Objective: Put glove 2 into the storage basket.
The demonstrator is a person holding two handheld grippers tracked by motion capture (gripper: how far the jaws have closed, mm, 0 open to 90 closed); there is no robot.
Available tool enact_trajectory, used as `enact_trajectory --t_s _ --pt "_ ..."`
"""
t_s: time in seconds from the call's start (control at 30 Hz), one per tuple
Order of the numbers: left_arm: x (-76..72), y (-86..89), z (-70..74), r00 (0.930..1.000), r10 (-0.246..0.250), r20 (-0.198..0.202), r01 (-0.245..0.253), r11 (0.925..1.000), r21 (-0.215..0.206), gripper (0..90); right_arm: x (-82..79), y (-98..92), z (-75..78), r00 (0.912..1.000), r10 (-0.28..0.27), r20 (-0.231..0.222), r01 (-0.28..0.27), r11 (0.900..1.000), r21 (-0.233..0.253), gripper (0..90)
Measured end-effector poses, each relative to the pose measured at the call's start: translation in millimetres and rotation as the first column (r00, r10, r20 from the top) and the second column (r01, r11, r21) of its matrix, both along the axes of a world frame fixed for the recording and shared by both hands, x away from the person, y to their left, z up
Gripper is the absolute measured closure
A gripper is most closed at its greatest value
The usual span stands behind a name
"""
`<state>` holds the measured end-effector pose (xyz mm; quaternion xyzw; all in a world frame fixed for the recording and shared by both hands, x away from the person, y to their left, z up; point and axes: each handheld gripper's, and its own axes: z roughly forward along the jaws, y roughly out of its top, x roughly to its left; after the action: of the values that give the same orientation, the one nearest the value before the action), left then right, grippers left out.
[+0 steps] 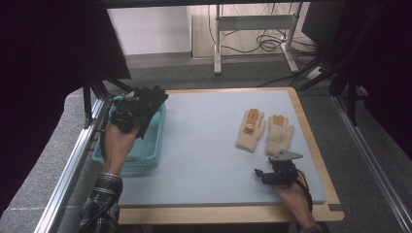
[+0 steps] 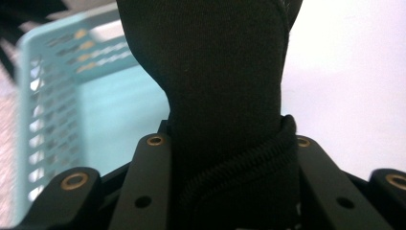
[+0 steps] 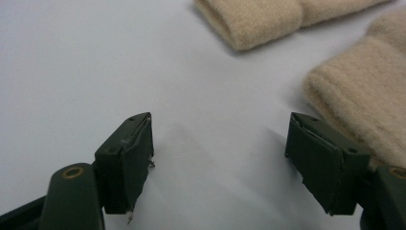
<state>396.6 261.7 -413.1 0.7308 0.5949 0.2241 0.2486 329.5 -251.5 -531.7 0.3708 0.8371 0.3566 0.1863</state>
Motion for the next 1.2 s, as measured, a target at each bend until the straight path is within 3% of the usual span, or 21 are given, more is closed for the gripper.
enact_trajectory --t_s 0.1,0.27,0.4,0.53,0.57,0.67,0.77,0.83,0.9,0.97,1.03,1.13,1.2 --pt "2.7 18.2 -8.8 0.9981 0.047 -0.040 -0.047 0.9988 0.011 67.9 0.0 0.0 0.0 1.0000 0.000 0.000 0.000 1.000 0.000 24.2" --pt "11.9 36.3 -31.8 0.9873 0.099 -0.124 -0.096 0.9950 0.031 67.3 0.0 0.1 0.0 1.0000 0.000 0.000 0.000 1.000 0.001 24.2" --pt "23.3 47.2 -53.7 0.9721 0.127 -0.197 -0.124 0.9919 0.030 66.6 0.0 0.1 0.0 1.0000 0.000 0.000 0.000 1.000 0.001 24.2" --pt "32.9 52.0 -68.3 0.9566 0.156 -0.246 -0.149 0.9877 0.046 66.0 0.0 0.1 -0.1 1.0000 -0.001 -0.001 0.001 1.000 0.003 24.2" --pt "36.6 53.1 -73.0 0.9491 0.172 -0.264 -0.159 0.9848 0.069 65.8 0.0 0.1 0.0 1.0000 -0.001 -0.001 0.001 1.000 0.003 24.2" --pt "42.2 56.0 -80.9 0.9352 0.208 -0.287 -0.179 0.9761 0.123 64.7 0.0 0.1 -0.1 1.0000 -0.001 0.000 0.001 1.000 0.002 24.2" --pt "45.0 61.4 -84.3 0.9258 0.225 -0.304 -0.194 0.9723 0.131 63.1 0.0 0.1 0.0 1.0000 -0.001 -0.001 0.001 1.000 0.003 24.2" --pt "45.6 62.1 -85.8 0.9241 0.227 -0.308 -0.192 0.9715 0.138 58.2 0.0 0.1 -0.1 1.0000 -0.001 -0.001 0.001 1.000 0.003 24.2" --pt "45.3 63.3 -86.3 0.9268 0.223 -0.302 -0.187 0.9718 0.143 55.3 0.0 0.1 0.0 1.0000 -0.001 -0.001 0.001 1.000 0.003 24.2" --pt "44.3 64.0 -87.7 0.9330 0.201 -0.299 -0.162 0.9755 0.149 42.5 0.0 0.2 -0.1 1.0000 -0.001 0.000 0.001 1.000 0.003 24.2" --pt "42.5 64.3 -87.1 0.9398 0.167 -0.298 -0.136 0.9831 0.123 31.6 0.0 0.2 -0.1 1.0000 -0.001 -0.001 0.001 1.000 0.003 24.2" --pt "40.1 62.6 -84.6 0.9442 0.128 -0.304 -0.110 0.9911 0.076 16.1 0.0 0.2 0.0 1.0000 -0.001 -0.001 0.001 1.000 0.003 24.2" --pt "37.4 60.8 -81.0 0.9514 0.121 -0.283 -0.104 0.9919 0.073 6.3 0.0 0.1 0.0 1.0000 0.000 0.000 0.000 1.000 0.001 24.2"
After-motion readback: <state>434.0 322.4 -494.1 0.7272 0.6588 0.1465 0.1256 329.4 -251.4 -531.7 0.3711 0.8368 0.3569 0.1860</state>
